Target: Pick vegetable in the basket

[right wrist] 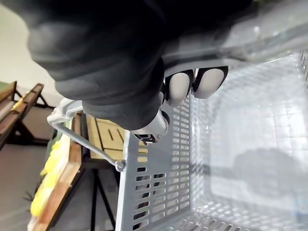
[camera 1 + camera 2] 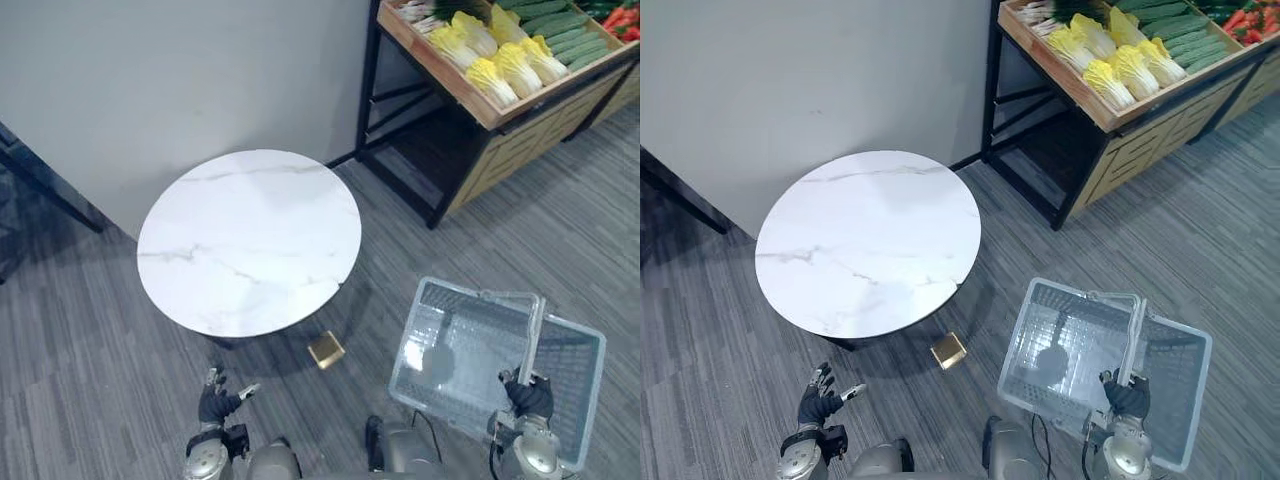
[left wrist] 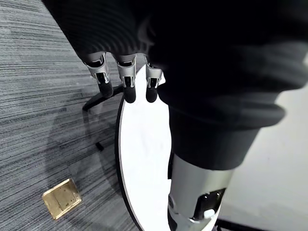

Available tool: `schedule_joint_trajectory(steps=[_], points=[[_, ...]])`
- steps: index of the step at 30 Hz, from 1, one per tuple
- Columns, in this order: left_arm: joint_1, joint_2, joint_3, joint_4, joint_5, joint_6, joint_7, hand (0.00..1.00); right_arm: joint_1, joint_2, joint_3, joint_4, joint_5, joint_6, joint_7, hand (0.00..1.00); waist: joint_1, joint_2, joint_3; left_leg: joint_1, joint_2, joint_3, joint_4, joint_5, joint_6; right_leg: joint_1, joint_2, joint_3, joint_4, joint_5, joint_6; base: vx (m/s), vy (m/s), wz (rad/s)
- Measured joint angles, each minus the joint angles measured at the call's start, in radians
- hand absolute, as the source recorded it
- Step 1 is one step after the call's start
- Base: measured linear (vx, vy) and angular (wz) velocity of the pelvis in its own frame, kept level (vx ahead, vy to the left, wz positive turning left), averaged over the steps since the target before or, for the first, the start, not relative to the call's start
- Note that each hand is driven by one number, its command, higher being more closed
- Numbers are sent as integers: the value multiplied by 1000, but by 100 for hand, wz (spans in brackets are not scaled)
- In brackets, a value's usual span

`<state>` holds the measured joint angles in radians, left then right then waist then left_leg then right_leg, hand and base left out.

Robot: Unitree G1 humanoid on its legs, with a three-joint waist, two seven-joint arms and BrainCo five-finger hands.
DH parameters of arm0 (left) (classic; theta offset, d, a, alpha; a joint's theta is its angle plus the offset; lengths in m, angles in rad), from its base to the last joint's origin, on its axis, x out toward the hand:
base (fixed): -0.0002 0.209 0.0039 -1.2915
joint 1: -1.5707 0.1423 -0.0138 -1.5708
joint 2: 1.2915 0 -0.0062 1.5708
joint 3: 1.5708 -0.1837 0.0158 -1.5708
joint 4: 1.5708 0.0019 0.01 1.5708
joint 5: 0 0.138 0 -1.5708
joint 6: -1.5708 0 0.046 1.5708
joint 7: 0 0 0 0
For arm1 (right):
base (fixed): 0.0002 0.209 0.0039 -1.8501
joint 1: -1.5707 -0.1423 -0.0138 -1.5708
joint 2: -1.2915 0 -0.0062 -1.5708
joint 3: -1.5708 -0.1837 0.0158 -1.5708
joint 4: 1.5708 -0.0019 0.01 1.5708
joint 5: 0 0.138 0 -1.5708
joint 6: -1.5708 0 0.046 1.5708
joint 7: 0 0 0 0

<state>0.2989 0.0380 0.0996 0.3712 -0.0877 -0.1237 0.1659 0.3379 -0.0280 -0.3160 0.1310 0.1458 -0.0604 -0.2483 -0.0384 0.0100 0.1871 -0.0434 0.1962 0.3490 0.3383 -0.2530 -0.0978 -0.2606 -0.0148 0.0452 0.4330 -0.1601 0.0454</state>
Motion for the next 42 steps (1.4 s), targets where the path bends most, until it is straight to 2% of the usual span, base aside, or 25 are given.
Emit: schedule_joint_trajectory(steps=[1, 2, 3, 6, 8, 12, 13, 14, 15, 16, 17, 19, 22, 24, 25, 28, 31, 32, 33, 35, 37, 39, 40, 41, 42], points=[[-6, 1, 3, -2, -1, 0, 11, 0, -7, 3, 3, 0, 0, 0, -4, 100, 2, -1, 0, 6, 8, 27, 1, -1, 1, -13, 5, -3, -4, 15, 6, -70, 64, -155], [-8, 3, 23, -11, -1, 0, 27, 0, -44, 6, 15, 1, 0, 1, -7, 100, 6, -3, 3, 32, 38, 117, -1, -13, 3, -26, -3, -91, -46, 31, -40, -74, 33, -151], [-17, 7, 27, -7, -1, 4, 35, 0, -64, 4, 14, 3, 0, 1, -12, 100, 0, 1, 8, 57, 43, 163, -17, -15, 7, -22, -40, -198, -52, 11, -82, -67, 37, -157], [-26, 41, 30, -2, -2, 4, 48, 0, -119, -3, 25, 42, -1, -2, -13, 100, 5, -20, 5, 155, 47, 344, -58, -24, -5, -3, -190, -561, 0, -7, -109, -8, 5, -175], [-35, 56, 41, 24, -2, 4, 52, 0, -171, -39, 42, 91, -5, -2, -9, 100, 2, -22, 6, 183, 54, 404, -60, -33, -18, -20, -204, -624, 22, -5, -110, 83, -145, -184], [-78, 49, 56, 75, -10, 8, 49, 0, -192, -76, 47, 112, -14, -1, 4, 100, -15, -1, 14, 192, 114, 381, 76, -30, -15, -57, -117, -513, 38, 4, -132, 197, -201, -131], [-83, 41, 47, 84, -11, 7, 42, 0, -186, -83, 48, 112, -21, 2, 15, 100, -20, 10, 17, 172, 167, 346, 209, -9, 18, -38, -78, -476, 43, -7, -141, 293, -186, -116], [-86, 46, 24, 100, -11, 7, 30, 0, -180, -88, 52, 111, -24, 4, 19, 100, -25, 23, 21, 124, 225, 260, 387, 71, 125, 4, -39, -445, 29, -18, -151, 304, -171, -112], [-84, 46, 15, 104, -11, 7, 28, 0, -176, -92, 57, 111, -30, 4, 20, 100, -27, 28, 24, 93, 247, 209, 469, 147, 154, 31, -30, -424, 12, -21, -155, 314, -84, -113], [-80, 40, 0, 116, -16, 7, 28, 0, -176, -109, 73, 111, -39, 4, 18, 100, -22, 26, 28, 28, 238, 94, 615, 179, 135, 75, -5, -370, -22, -25, -159, 289, 10, -122], [-87, 43, -21, 119, -19, 6, 28, 0, -184, -117, 91, 109, -39, 4, 13, 100, -11, 26, 32, -66, 172, -21, 705, 100, 100, 109, 3, -315, -52, -30, -164, 285, 51, -128], [-81, 42, -22, 113, -28, 2, 28, 0, -195, -120, 101, 109, -40, 4, 10, 100, 20, 5, 45, -168, 47, -125, 673, 8, 104, 163, -3, -224, -87, -46, -162, 312, 96, -133], [-71, 51, -29, 104, -37, 2, 29, 0, -196, -124, 126, 109, -48, 3, 8, 100, 49, 7, 56, -284, -59, -202, 404, -4, 102, 228, -24, -138, -121, -73, -118, 347, 178, -95], [-65, 46, -31, 75, -36, 2, 30, 0, -199, -154, 127, 110, -49, 3, -3, 100, 54, 36, 55, -318, -106, -243, 48, 75, 26, 278, -40, -95, -139, -121, -63, 496, 328, -67], [-49, 48, -30, 56, -36, 1, 31, 0, -210, -159, 128, 117, -48, 4, -10, 100, 58, 48, 48, -312, -109, -243, 38, 177, 48, 295, -39, -69, -139, -143, -45, 500, 310, -64], [-45, 60, -29, 29, -36, 1, 30, 0, -208, -151, 140, 131, -71, 9, -9, 100, 50, -12, 19, -324, -198, -196, 112, 84, 138, 319, -144, -40, -134, -178, 15, 600, 327, -21], [-51, 52, -60, 22, -36, 2, 30, 0, -210, -140, 138, 186, -114, 27, 2, 100, 44, -16, 23, -207, -249, -178, 109, 9, 193, 198, -198, -12, 278, -73, 149, 618, 268, 3], [-51, 60, -77, 19, -36, 4, 30, 0, -212, -131, 152, 216, -127, 39, 9, 100, 38, -16, 29, -118, -258, -178, 87, -16, 203, 131, -204, -6, 516, -48, 166, 590, 153, 3], [-50, 67, -89, 18, -36, 5, 32, 0, -214, -130, 180, 235, -143, 47, 14, 100, 34, -13, 31, -31, -266, -185, 43, -19, 204, 74, -207, -37, 648, -81, 104, 579, 121, -1], [-57, 68, -91, 8, -36, 4, 33, 0, -228, -130, 207, 241, -159, 47, 17, 100, 24, 8, 33, 76, -259, -203, -47, -19, 204, -14, -193, -127, 636, -128, 24, 544, 54, -8], [-83, 74, -90, 2, -37, 3, 33, 0, -247, -130, 213, 240, -159, 46, 32, 100, 16, 12, 35, 135, -246, -214, -101, -19, 205, -115, -164, -182, 485, -147, 0, 526, -14, 8], [-112, 73, -89, 10, -37, 3, 32, 0, -268, -139, 211, 244, -159, 45, 36, 100, -3, 26, 45, 177, -222, -233, -123, -25, 194, -169, -114, -176, 214, -112, 8, 487, -75, 43], [-131, 71, -87, 25, -37, 3, 32, 0, -274, -145, 203, 247, -158, 45, 36, 100, -9, 31, 50, 212, -207, -257, -133, -36, 170, -169, -83, -157, -13, -11, 7, 591, -141, 62], [-132, 71, -85, 29, -36, 3, 35, 0, -269, -147, 194, 248, -156, 45, 36, 100, -14, 29, 48, 254, -195, -281, -130, -66, 116, -153, -62, -124, -163, 177, 11, 624, -162, 62], [-131, 70, -85, 30, -36, 3, 36, 0, -264, -149, 193, 249, -157, 45, 36, 100, -18, 29, 46, 274, -188, -301, -125, -81, 94, -135, -52, -111, -178, 297, -3, 671, -210, 32]])
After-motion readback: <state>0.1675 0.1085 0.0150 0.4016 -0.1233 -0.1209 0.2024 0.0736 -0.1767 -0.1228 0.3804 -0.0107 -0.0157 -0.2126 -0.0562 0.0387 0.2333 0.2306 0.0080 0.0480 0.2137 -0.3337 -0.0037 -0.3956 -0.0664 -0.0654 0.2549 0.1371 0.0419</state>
